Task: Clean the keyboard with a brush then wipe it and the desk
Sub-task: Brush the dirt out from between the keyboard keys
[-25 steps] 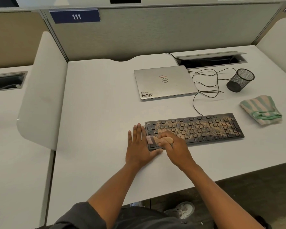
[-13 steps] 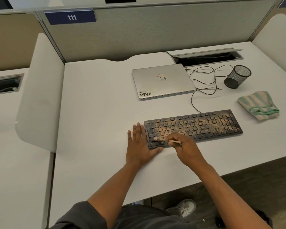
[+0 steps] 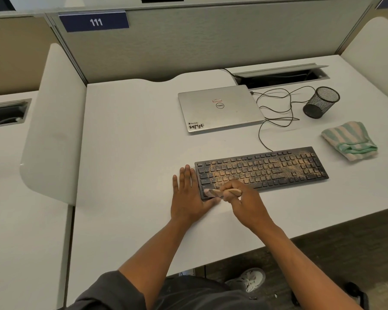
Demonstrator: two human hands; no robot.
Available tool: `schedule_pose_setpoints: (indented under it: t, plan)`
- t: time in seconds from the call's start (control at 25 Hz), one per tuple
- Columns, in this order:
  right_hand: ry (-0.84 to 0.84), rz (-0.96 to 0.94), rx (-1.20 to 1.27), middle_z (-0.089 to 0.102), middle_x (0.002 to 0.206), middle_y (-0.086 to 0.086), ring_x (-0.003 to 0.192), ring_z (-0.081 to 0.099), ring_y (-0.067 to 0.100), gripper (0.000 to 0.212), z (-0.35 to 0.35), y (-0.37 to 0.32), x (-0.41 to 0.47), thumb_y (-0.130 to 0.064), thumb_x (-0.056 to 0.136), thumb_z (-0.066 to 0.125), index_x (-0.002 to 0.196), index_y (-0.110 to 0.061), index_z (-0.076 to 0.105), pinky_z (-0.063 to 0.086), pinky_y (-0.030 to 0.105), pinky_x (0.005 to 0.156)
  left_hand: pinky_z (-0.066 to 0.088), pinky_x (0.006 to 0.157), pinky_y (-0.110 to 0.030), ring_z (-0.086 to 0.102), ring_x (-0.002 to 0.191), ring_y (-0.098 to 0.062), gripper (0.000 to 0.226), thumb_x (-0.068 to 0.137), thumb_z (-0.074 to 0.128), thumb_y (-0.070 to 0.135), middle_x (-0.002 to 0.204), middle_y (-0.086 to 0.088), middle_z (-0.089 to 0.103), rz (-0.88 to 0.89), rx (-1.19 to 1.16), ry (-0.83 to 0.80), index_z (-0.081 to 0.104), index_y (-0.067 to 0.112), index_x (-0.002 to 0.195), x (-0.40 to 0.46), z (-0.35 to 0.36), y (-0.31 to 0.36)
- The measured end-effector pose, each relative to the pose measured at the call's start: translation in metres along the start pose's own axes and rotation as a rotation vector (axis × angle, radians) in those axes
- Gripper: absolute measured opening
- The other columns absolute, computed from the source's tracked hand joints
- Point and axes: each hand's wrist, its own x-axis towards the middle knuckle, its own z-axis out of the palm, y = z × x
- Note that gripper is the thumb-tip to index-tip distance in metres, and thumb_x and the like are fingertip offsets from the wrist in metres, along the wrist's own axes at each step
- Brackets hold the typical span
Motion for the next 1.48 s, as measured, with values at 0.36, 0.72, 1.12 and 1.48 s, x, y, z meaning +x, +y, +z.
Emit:
schedule_pose_setpoints:
  t: [0.36, 0.72, 1.12, 1.48]
  plan:
    - [0.048, 0.197, 0.094, 0.072, 0.071, 0.0, 0.063, 0.065, 0.009, 0.015, -0.002, -0.006, 0.012, -0.014, 0.096, 0.057, 0.091, -0.024, 0.065, 0.049, 0.031, 0.058, -0.015, 0.124, -0.048, -0.025, 0.153, -0.026, 0.126, 0.079, 0.023, 0.094, 0.167, -0.015, -0.02, -0.006, -0.004, 0.001, -0.013, 0.005, 0.159, 0.001, 0.0, 0.0]
    - [0.094, 0.13, -0.048, 0.07, 0.067, -0.001, 0.065, 0.067, 0.015, 0.014, 0.001, -0.011, 0.018, -0.02, 0.098, 0.056, 0.086, -0.02, 0.064, 0.054, 0.036, 0.06, -0.016, 0.124, -0.047, -0.025, 0.153, -0.026, 0.128, 0.078, 0.024, 0.096, 0.167, -0.016, -0.021, 0.003, -0.006, 0.002, -0.014, 0.004, 0.159, 0.001, 0.0, 0.0]
    - [0.223, 0.099, -0.144, 0.067, 0.066, 0.0, 0.063, 0.064, 0.022, 0.016, 0.002, -0.009, 0.032, -0.019, 0.097, 0.053, 0.083, -0.021, 0.06, 0.051, 0.037, 0.058, -0.015, 0.124, -0.048, -0.026, 0.153, -0.028, 0.131, 0.075, 0.023, 0.097, 0.166, -0.017, -0.021, 0.001, 0.002, -0.017, -0.014, 0.003, 0.159, 0.005, 0.0, 0.001]
    - [0.233, 0.062, -0.149, 0.068, 0.069, 0.004, 0.066, 0.064, 0.025, 0.012, 0.009, -0.019, 0.054, -0.02, 0.096, 0.054, 0.087, -0.017, 0.061, 0.052, 0.039, 0.059, -0.014, 0.124, -0.05, -0.02, 0.154, -0.031, 0.129, 0.075, 0.022, 0.096, 0.167, -0.019, -0.016, 0.011, 0.007, -0.014, -0.01, 0.003, 0.16, 0.005, -0.001, 0.0]
